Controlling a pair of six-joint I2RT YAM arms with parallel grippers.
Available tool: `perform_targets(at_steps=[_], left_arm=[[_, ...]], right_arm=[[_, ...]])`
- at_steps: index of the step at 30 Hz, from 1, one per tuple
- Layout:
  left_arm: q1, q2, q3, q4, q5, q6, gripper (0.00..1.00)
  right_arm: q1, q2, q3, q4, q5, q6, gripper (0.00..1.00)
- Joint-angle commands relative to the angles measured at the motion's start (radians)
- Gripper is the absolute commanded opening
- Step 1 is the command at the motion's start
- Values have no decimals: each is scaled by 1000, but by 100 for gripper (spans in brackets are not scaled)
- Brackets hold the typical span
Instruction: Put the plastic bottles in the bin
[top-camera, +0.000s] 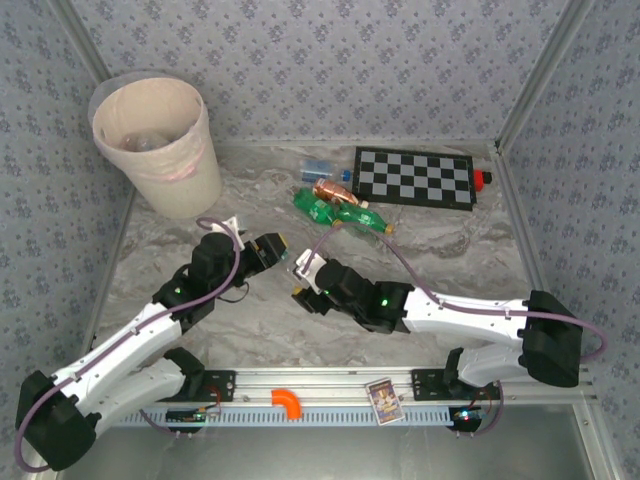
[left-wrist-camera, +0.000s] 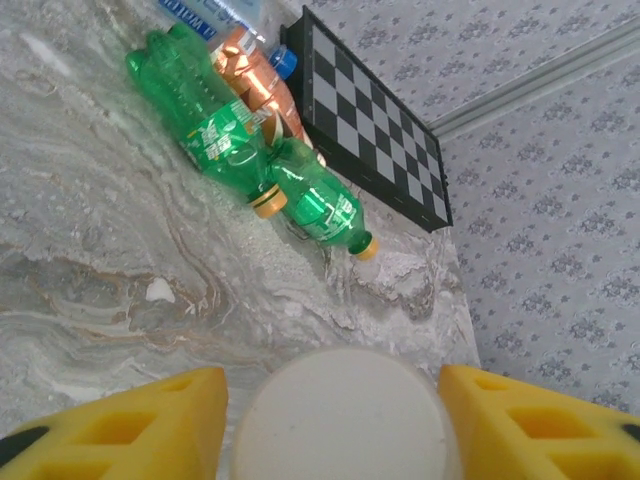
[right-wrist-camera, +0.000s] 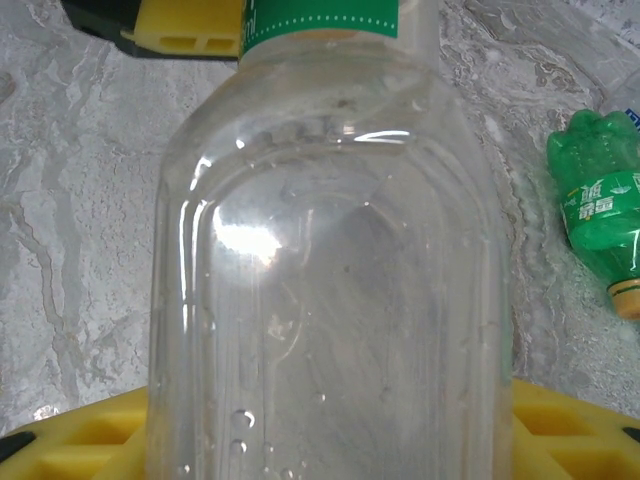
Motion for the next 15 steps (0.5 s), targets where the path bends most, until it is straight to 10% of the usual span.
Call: perform_targets(at_steps=[1,9,11,15], left_arm=[[-3,-1,39,19,0,12,46],[-2,-22,59,-27,-17,37,37],[-3,-28,74,-54,-26,46,38],[-3,-47,89,-96,-57,62,37]], right_arm=[[6,-14,2,30,18,-13,59],[4,-33,-12,29,41,12,81],[0,-46,-27,40,47,21,100],[-16,-76,-44,52,48,33,100]])
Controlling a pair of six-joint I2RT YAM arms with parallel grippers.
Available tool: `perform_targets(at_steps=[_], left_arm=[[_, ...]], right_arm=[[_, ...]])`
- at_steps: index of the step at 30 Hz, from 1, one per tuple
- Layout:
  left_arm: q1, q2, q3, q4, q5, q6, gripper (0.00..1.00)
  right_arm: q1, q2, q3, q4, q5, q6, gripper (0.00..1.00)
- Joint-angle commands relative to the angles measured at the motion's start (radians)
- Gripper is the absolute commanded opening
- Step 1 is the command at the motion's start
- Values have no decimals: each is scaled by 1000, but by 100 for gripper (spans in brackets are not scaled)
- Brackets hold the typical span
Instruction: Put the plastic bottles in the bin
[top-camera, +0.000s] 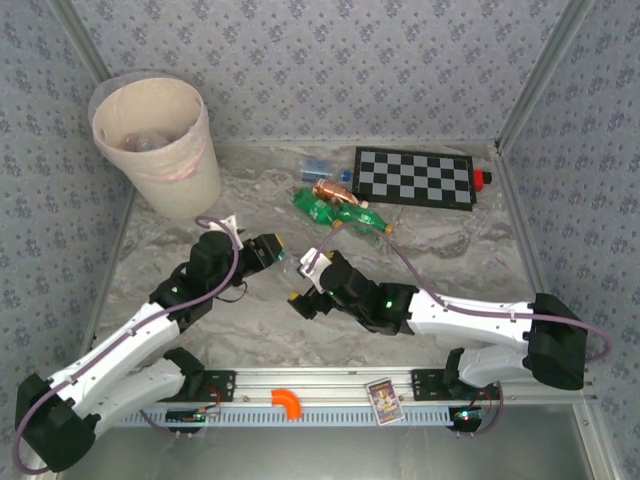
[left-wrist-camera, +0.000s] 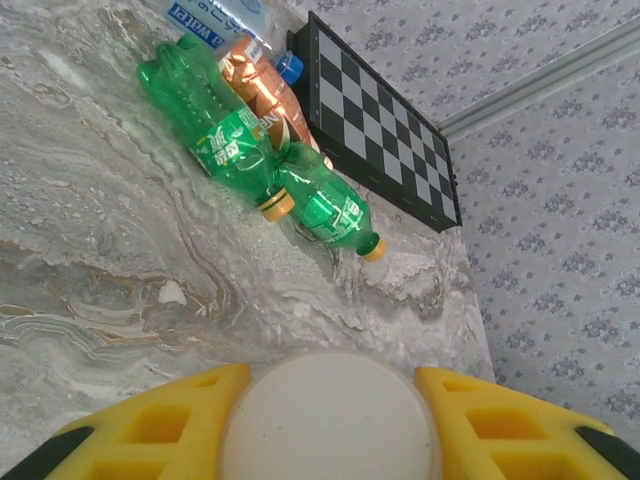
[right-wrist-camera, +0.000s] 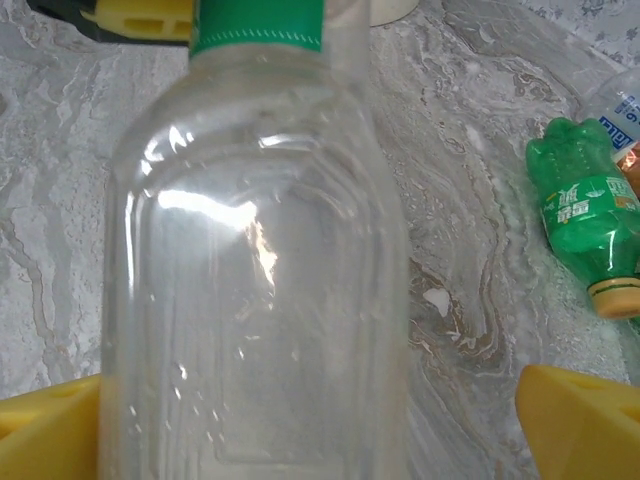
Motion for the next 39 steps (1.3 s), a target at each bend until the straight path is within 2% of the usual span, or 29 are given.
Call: perform_targets(at_steps=[1,6,10,17,20,26,31,39], left_arm=[[-2,-39,56,-36,-50,35,37],[34,-63,111,-139,-100,67,37],[109,-78,206,-247,-142,120,37],[345,-40,442,-428,-164,198,37],[474,12,572,-497,-146,222,36],[656,156,829,-555,-134,241,37],[751,309,1016,-561,-143,185,38],[888,502,1156,-461,-144,-10,40]], right_arm=[[-12,-46,-14,21,30,22,100],[-28,-139,-48,30,36,41,100],[-54,-229,-90,51,13,58,100],[-92,-335,-117,52,-4,58,100],[-99,-371,-129,50,-3,58,100],[-112,-440,-174,66,-6,72,99],[-116,-472,-196,71,-15,78,100],[-118,-526,-215,45,-23,93,99]])
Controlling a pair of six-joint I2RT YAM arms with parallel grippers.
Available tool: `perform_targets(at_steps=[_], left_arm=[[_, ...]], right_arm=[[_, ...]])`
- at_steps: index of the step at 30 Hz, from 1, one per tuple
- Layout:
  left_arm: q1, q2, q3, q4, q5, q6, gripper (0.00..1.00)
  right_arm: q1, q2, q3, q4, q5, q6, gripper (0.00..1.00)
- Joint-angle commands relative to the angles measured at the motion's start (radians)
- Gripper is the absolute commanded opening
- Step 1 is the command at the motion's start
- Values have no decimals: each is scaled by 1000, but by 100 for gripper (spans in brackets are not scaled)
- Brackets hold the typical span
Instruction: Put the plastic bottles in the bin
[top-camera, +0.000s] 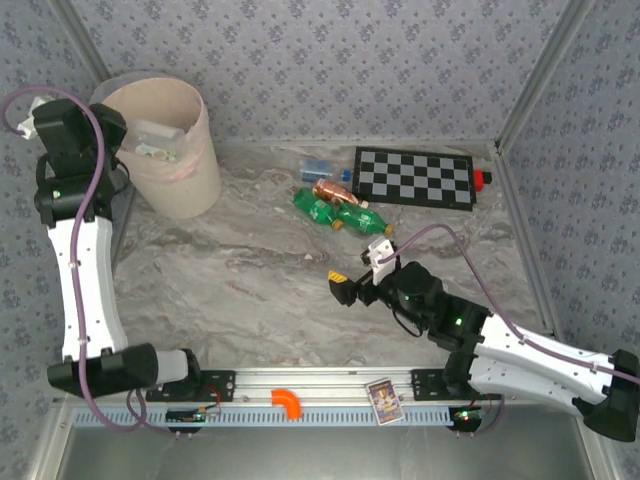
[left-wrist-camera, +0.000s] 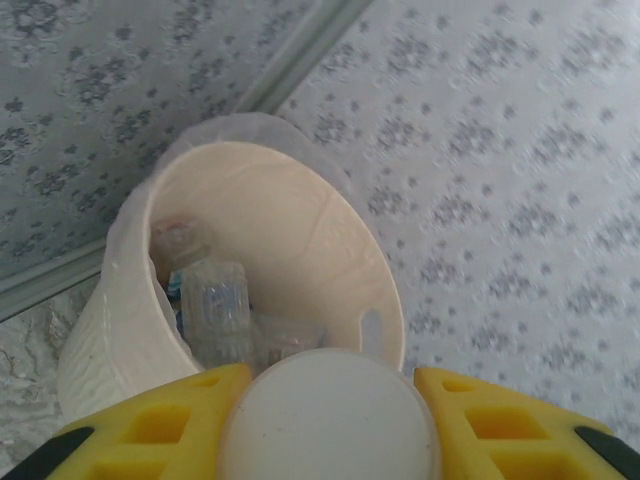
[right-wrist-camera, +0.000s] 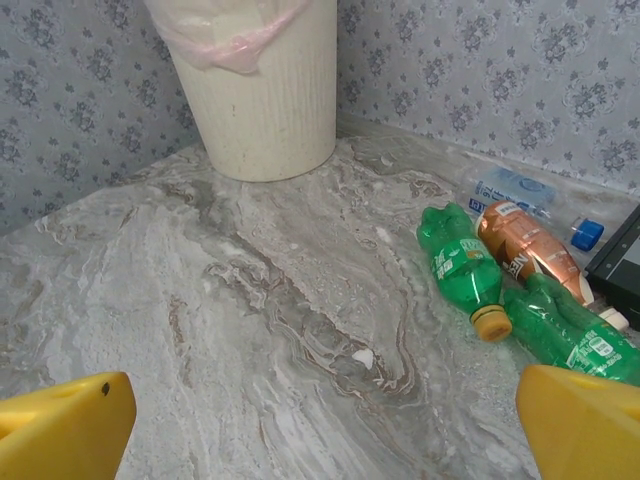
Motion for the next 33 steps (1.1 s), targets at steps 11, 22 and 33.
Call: perform_targets(at_steps=[11,22,33], left_arm=[[50,285,258,68,-1,-180,40],[59,509,579,-208,-4,-120,76],[13,440,573,-248,-72,-65,100]], right_arm=[[-3,-73,7,-56,-1,33,99],[11,-86,41,-122,22,44,100],[17,-59,51,-101,24,42,100]])
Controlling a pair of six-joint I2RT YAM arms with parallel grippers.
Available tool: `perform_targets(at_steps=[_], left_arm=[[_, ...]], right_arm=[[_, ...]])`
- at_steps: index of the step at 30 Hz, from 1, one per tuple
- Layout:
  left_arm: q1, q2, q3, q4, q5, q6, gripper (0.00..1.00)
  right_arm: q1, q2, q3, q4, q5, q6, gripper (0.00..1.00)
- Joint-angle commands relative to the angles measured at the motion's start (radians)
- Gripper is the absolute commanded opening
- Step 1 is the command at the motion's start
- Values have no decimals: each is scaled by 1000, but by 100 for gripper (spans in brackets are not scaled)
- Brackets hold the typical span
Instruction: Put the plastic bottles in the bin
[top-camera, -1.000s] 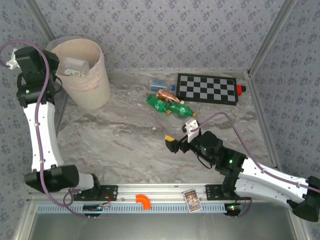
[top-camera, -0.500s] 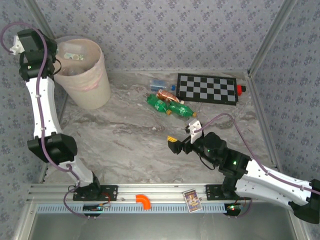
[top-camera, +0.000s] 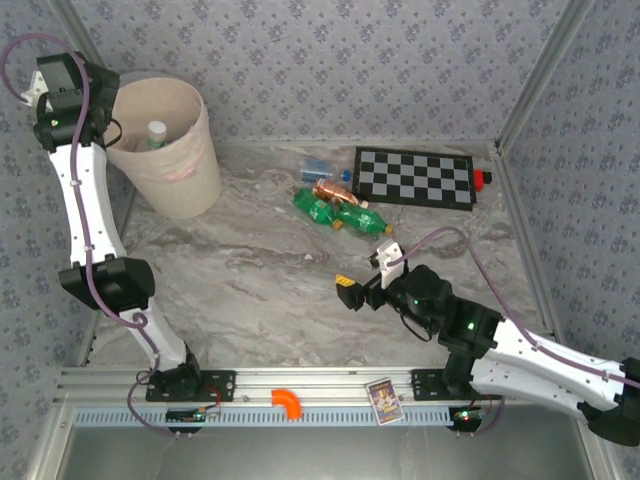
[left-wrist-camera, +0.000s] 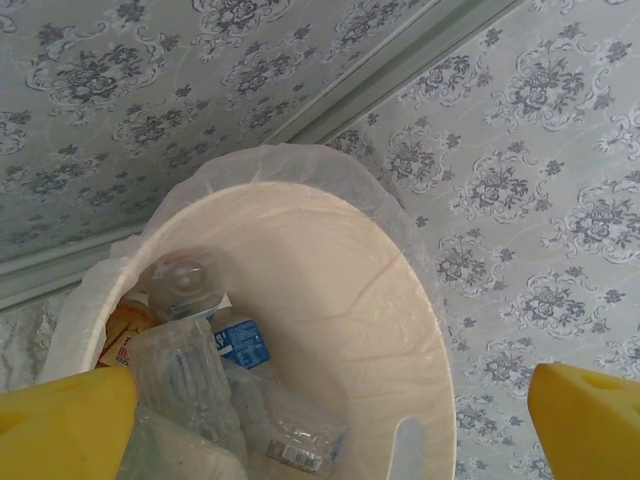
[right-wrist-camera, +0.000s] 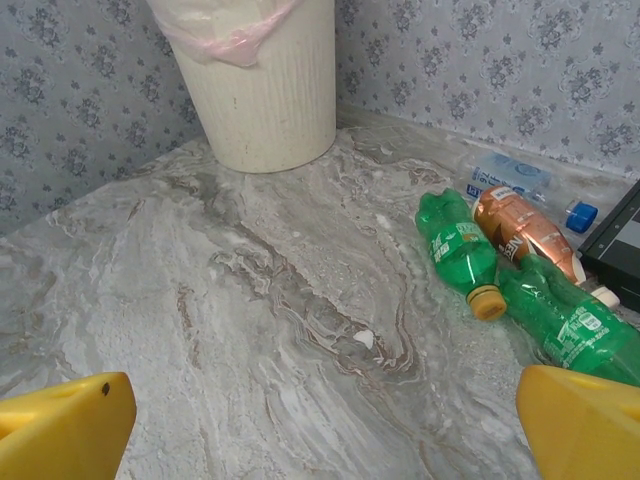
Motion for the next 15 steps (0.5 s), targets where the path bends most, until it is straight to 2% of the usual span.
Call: perform_targets(at_steps=[1,8,15], left_arm=[[-42,-78,-2,-7,-46,53,100],[-94,-88,-38,27,-59,128,100],[-97,-84,-68,51,43,167,100]], right_arm=[[6,14,42,9,17,17,100],[30,18,77,-55,37,28,99],[49,7,70,-58,61,40,99]])
